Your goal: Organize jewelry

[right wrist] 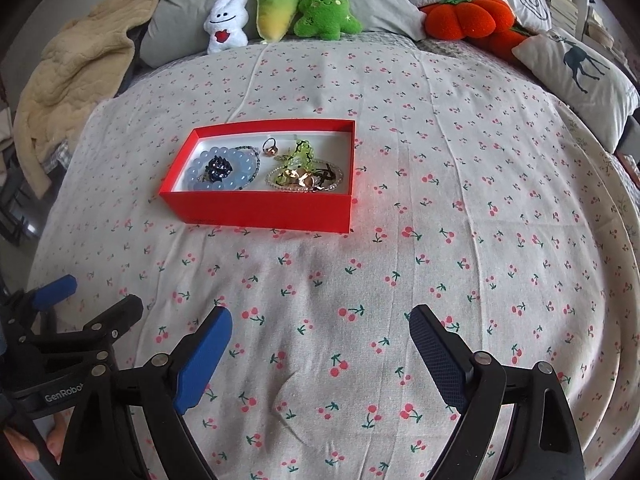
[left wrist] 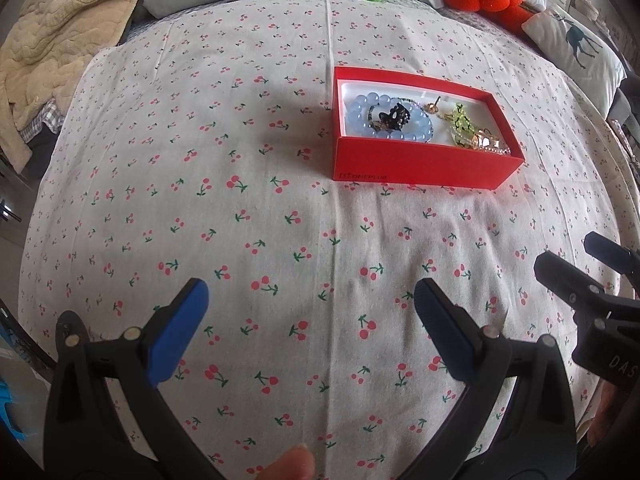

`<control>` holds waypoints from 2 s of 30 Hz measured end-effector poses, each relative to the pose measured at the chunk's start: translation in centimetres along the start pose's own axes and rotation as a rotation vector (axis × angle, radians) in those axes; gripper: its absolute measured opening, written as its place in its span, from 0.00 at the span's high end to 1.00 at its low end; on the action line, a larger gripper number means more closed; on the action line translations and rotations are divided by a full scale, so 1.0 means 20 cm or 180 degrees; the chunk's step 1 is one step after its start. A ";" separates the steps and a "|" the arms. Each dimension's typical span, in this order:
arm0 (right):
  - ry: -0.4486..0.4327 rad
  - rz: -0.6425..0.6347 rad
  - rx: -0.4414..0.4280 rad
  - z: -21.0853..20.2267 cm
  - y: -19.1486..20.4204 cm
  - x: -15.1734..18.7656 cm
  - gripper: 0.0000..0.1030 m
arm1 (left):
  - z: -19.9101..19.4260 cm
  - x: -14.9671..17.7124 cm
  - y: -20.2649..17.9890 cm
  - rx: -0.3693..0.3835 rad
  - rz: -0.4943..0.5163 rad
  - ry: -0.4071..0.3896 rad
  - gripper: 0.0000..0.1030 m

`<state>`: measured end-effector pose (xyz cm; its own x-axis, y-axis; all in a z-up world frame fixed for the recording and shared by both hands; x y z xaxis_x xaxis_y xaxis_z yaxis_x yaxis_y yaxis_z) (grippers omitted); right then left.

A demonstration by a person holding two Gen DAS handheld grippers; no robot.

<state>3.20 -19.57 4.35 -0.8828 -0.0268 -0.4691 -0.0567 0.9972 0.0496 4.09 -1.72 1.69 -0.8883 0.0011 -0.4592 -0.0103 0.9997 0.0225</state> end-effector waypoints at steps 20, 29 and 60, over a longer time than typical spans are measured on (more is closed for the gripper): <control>0.0017 -0.0016 0.0001 0.01 0.00 0.00 0.11 | 0.00 0.00 -0.02 -0.0009 0.0051 0.0002 0.01; 0.0024 -0.0010 0.0010 0.01 0.00 0.01 0.11 | 0.00 0.00 -0.01 -0.0017 0.0043 -0.0010 0.01; 0.0013 0.0025 0.0039 0.02 -0.01 0.01 0.11 | 0.01 0.02 -0.03 -0.0041 0.0070 0.0018 0.01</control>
<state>3.18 -19.69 3.89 -0.8850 -0.0191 -0.4651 -0.0440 0.9981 0.0426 3.80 -2.22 1.20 -0.8910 0.0229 -0.4534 0.0034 0.9990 0.0439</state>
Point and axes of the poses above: each gripper's, at about its wrist camera, not at the fingertips, and z roughly the way its jaws point, y to its left, x to its underside, the point moved 1 cm from there along z, roughly the way its jaws point, and after that the axes turned 1 degree about y, right-handed, at the moved point
